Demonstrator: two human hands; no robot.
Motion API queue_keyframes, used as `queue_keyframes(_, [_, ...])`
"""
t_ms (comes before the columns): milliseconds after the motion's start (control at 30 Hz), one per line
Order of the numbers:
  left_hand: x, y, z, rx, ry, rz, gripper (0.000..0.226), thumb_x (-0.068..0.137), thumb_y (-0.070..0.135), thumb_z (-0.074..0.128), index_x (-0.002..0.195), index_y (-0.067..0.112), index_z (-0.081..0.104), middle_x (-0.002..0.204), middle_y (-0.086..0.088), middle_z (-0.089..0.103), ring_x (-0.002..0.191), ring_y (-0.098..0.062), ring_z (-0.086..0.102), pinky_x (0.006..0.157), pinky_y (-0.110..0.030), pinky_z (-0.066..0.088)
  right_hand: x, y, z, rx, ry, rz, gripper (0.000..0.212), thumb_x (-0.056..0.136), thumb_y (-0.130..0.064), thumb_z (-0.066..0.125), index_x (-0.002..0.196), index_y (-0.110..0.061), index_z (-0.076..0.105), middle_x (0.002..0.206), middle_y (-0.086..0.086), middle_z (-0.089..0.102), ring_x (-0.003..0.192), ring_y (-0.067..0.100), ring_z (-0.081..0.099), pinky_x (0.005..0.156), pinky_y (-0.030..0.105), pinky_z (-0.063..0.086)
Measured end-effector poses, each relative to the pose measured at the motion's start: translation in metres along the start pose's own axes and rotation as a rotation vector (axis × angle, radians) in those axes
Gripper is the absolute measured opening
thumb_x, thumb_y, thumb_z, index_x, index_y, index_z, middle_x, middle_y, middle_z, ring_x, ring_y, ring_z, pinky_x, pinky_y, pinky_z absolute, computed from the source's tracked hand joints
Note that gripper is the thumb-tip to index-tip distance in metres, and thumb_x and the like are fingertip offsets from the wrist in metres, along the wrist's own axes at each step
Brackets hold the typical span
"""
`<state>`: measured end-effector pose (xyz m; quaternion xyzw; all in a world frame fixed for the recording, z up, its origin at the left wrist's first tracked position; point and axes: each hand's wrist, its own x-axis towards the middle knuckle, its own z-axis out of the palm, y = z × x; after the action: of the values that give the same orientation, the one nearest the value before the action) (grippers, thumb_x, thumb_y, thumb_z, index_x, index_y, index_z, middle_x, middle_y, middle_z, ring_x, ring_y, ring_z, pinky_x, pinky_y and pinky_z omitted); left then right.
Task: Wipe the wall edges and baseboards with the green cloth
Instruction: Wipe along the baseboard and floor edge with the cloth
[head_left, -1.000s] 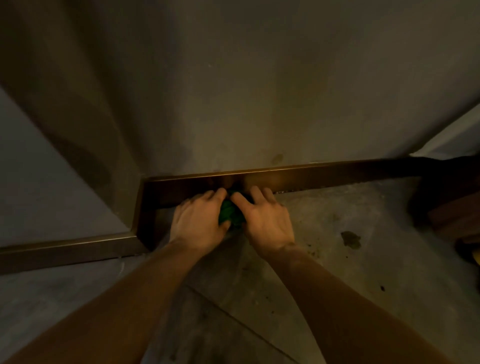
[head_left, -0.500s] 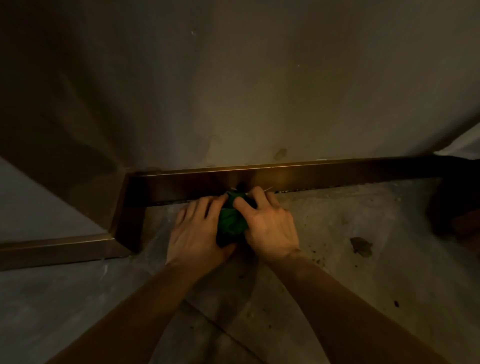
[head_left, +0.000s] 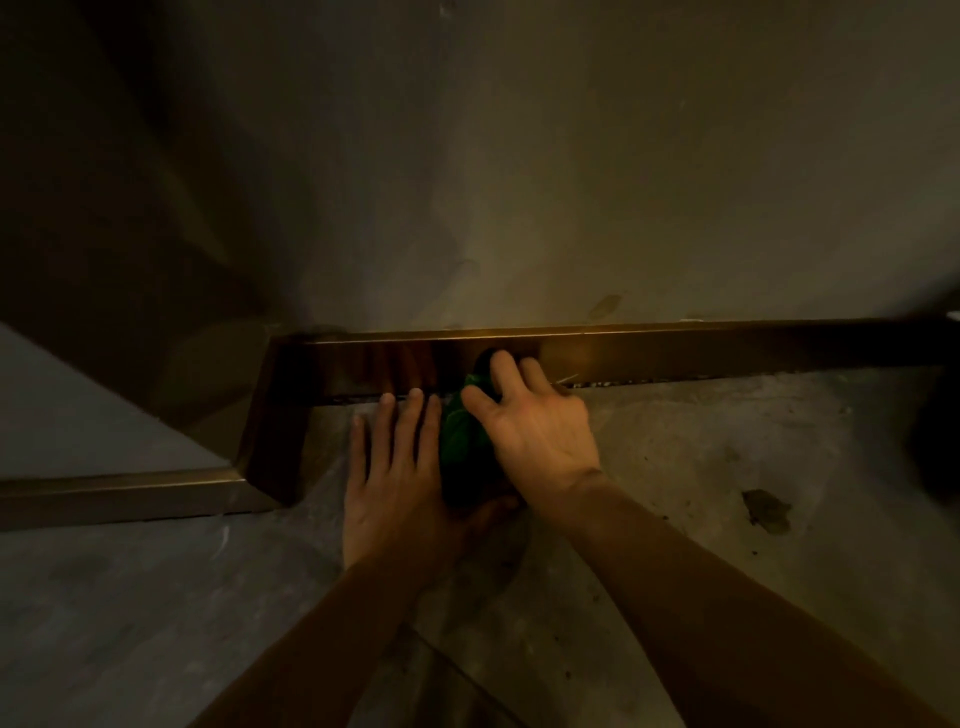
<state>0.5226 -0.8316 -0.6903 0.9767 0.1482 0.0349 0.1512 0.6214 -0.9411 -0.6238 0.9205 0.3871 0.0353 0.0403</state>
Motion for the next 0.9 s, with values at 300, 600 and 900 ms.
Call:
queue_keyframes(300, [0.0,-0.001,-0.002,0.002,0.002,0.004,0.123,0.067,0.101,0.03,0.154,0.015,0.025,0.16,-0.011,0.03,0.153,-0.03,0.009,0.121,-0.058,0.012,0.004,0.005,0.003,-0.105,0.026,0.045,0.029,0.076,-0.014,0.069,0.104,-0.014,0.061,0.111,0.015,0.052,0.09,0.035,0.052,0.045,0.033,0.032])
queue_keyframes(600, [-0.001,-0.002,0.001,0.025,0.01,0.001,0.123,0.068,0.1,0.026,0.157,0.015,0.018,0.163,-0.01,0.024,0.153,-0.031,0.005,0.121,-0.059,0.01,-0.006,0.018,0.001,-0.065,0.044,0.239,0.023,0.073,-0.005,0.065,0.096,-0.006,0.064,0.103,0.019,0.055,0.082,0.04,0.055,0.045,0.031,0.029])
queue_keyframes(900, [-0.001,-0.002,0.003,0.01,0.028,0.019,0.122,0.069,0.1,0.027,0.156,0.015,0.02,0.162,-0.01,0.026,0.153,-0.031,0.006,0.122,-0.058,0.007,-0.013,0.035,0.005,-0.07,0.004,0.409,0.027,0.08,-0.008,0.062,0.106,-0.012,0.06,0.109,0.014,0.049,0.093,0.036,0.053,0.048,0.034,0.036])
